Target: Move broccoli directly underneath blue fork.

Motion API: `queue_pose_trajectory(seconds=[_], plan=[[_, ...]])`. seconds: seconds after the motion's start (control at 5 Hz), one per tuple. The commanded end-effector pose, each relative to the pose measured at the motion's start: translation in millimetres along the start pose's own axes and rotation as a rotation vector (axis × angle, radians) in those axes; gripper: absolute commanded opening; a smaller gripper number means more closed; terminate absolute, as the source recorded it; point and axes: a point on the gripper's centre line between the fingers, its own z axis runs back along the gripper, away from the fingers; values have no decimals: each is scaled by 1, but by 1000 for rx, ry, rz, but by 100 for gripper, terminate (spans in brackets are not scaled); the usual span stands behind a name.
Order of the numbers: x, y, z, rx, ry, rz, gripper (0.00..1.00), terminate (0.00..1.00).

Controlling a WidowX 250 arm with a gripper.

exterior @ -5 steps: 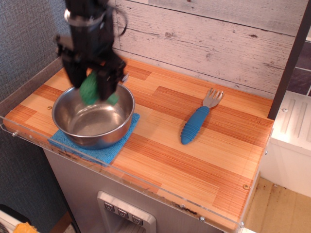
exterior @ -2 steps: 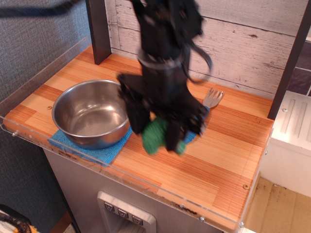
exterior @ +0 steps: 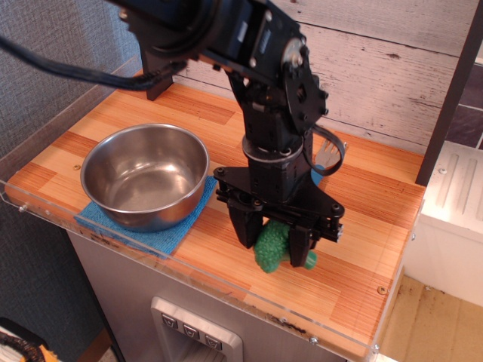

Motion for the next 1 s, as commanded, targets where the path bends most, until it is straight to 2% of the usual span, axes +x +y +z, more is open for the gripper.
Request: queue_pose_trajectory(seconds=[0.0,0.2,0.4,0.6,0.8], plan=[[11,-8,1,36,-28,-28,0,0],[9,-16,7,20,-5,-69,100,0],[11,-13,17,-1,-2,-67,100,0],[14,-4,37,-16,-17,-58,100,0],[15,14,65,-8,-58,-25,100,0]])
